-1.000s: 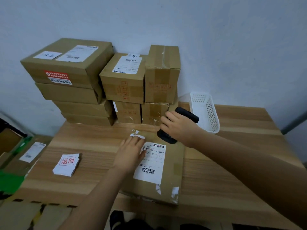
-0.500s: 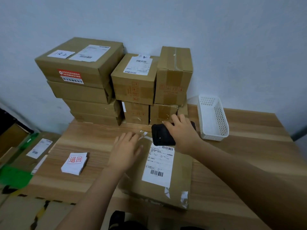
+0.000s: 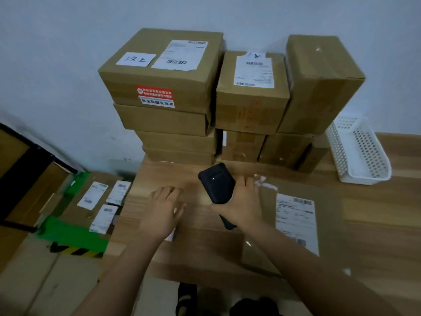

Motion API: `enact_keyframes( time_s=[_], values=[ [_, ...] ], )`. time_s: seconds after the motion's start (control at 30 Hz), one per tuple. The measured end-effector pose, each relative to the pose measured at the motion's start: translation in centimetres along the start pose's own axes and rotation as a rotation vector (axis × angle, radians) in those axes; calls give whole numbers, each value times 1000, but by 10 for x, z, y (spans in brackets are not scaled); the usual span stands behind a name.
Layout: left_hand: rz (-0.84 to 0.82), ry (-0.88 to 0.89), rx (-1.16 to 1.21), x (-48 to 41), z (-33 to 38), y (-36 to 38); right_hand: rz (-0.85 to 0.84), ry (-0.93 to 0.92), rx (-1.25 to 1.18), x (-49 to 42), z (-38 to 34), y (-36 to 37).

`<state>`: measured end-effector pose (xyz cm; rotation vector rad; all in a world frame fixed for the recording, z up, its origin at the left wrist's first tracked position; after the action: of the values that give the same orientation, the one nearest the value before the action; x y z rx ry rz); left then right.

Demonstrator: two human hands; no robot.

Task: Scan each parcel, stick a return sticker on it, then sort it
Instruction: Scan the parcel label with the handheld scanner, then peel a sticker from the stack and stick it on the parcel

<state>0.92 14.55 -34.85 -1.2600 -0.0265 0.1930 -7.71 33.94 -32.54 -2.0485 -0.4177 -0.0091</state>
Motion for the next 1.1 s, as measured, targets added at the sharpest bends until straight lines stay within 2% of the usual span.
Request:
enact_keyframes(
  time_s=[0.17, 0.33, 0.57, 0.63, 0.7, 0.8, 0.87, 1.0, 1.1],
  values=[
    [-168, 30, 24, 12, -58, 9, 14, 202, 14, 1, -22, 63],
    [-239, 35, 58, 26, -100, 27, 43, 364, 75, 3, -24, 110],
    [-264, 28, 214, 39, -121, 45, 50, 403, 86, 9, -20, 134],
    [-255, 18, 237, 40, -123, 46, 93, 343, 206, 13, -24, 135],
    [-268, 13, 257, 41, -122, 49, 118, 155, 302, 14, -35, 138],
    [-284, 13, 263, 40, -124, 52, -29, -86, 254, 9, -56, 150],
    [-276, 26, 262, 41, -126, 56, -73, -135, 236, 3, -65, 158],
    [-253, 18, 259, 43, -127, 60, -66, -151, 273, -7, -72, 164],
    [-243, 21, 258, 43, -127, 61, -51, -144, 213, -11, -74, 162]
  ],
)
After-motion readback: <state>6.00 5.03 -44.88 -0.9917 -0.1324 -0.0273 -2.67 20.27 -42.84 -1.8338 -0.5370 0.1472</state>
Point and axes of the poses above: each hand's wrist, its own x-axis away from the middle knuckle, its own y-axis out of the palm, z = x × y, the point moved 3 cm from there along -x, towards the middle knuckle, and after that the axes turned 4 degrees about x, right-handed, at the moved point
